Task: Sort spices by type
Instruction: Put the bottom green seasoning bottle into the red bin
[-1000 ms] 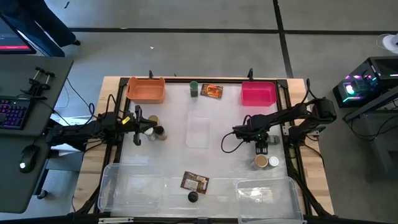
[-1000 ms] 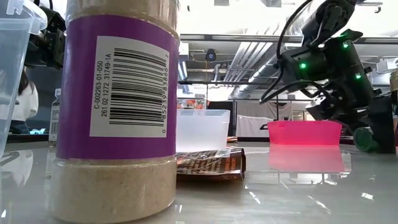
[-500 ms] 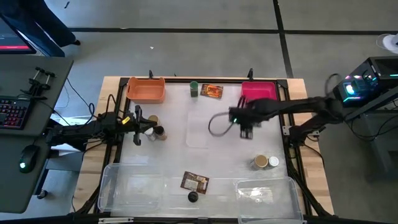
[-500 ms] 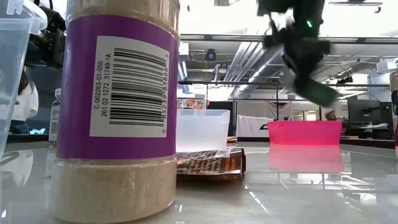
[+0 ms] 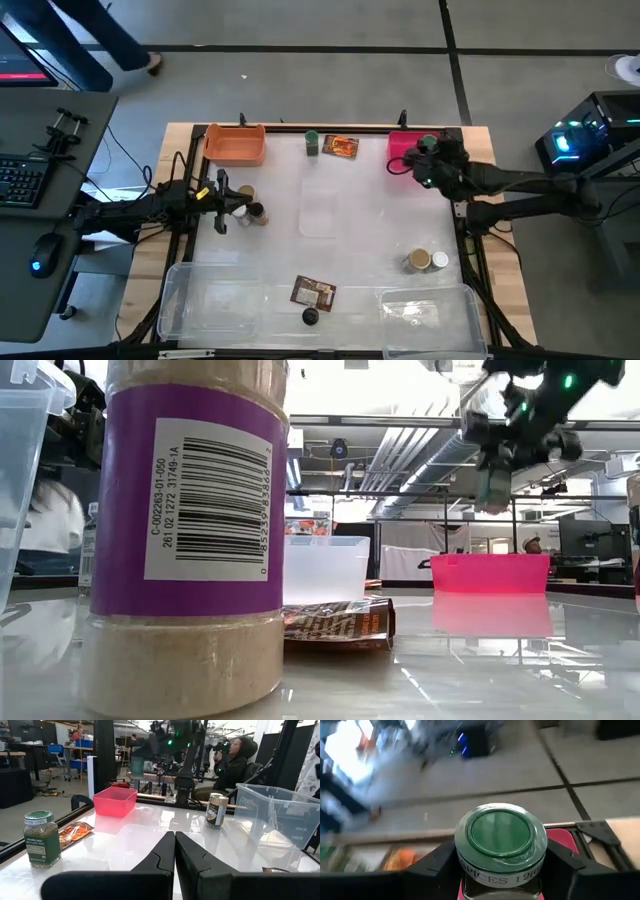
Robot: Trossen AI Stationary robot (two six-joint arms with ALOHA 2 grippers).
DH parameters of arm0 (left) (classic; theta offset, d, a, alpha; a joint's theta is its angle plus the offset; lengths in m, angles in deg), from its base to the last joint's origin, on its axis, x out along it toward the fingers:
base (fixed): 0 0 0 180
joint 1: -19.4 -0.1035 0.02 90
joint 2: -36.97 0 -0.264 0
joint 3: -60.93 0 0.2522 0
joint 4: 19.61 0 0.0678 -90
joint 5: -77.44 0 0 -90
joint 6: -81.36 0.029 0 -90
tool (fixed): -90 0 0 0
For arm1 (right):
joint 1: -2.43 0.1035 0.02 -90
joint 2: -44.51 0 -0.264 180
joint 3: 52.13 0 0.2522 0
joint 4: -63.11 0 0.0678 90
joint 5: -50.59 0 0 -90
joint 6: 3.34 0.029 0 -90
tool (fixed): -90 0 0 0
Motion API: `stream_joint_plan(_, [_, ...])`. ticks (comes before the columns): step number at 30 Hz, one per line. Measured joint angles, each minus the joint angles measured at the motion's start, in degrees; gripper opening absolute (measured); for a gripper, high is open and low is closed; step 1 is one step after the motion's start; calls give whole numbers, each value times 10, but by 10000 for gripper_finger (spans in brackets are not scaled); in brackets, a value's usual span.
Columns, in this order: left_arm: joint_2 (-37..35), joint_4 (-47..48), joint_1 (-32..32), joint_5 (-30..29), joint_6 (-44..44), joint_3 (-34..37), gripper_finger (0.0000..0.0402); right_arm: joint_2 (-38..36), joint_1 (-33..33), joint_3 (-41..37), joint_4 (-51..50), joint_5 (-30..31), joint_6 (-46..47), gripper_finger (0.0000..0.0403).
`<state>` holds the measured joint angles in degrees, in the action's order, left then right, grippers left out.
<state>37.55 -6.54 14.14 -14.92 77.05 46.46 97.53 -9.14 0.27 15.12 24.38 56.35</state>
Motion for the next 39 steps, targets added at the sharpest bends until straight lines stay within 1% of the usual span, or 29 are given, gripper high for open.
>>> stream_joint_plan(3, [0,0,0,0,0,0,1,15,-40,-51,79,6,-3,195])
stream_joint_plan(5, [0,0,0,0,0,0,1,29,-73,-65,115,0,-19,195])
stream_joint_plan(8, [0,0,0,0,0,0,1,52,-124,-65,127,-14,-49,195])
stream_joint_plan(10, [0,0,0,0,0,0,1,68,-154,-57,131,-23,-87,195])
stream_joint_plan(13, [0,0,0,0,0,0,1,93,-196,-54,169,-64,-145,195])
stream_joint_plan(16, [0,0,0,0,0,0,1,127,-220,-54,219,-105,-174,195])
stream_joint_plan(18, [0,0,0,0,0,0,1,148,-228,-54,245,-122,-186,195])
stream_joint_plan(20, [0,0,0,0,0,0,1,162,-230,-54,246,-134,-176,195])
stream_joint_plan(22, [0,0,0,0,0,0,1,172,-227,-54,247,-133,-161,195])
stream_joint_plan(29, [0,0,0,0,0,0,1,194,-224,-54,247,-118,-162,195])
stream_joint_plan(33, [0,0,0,0,0,0,1,195,-226,-54,246,-117,-162,196])
stream_joint_plan(37, [0,0,0,0,0,0,1,195,-226,-54,246,-116,-161,233])
stream_joint_plan(39, [0,0,0,0,0,0,1,195,-226,-54,246,-115,-161,242])
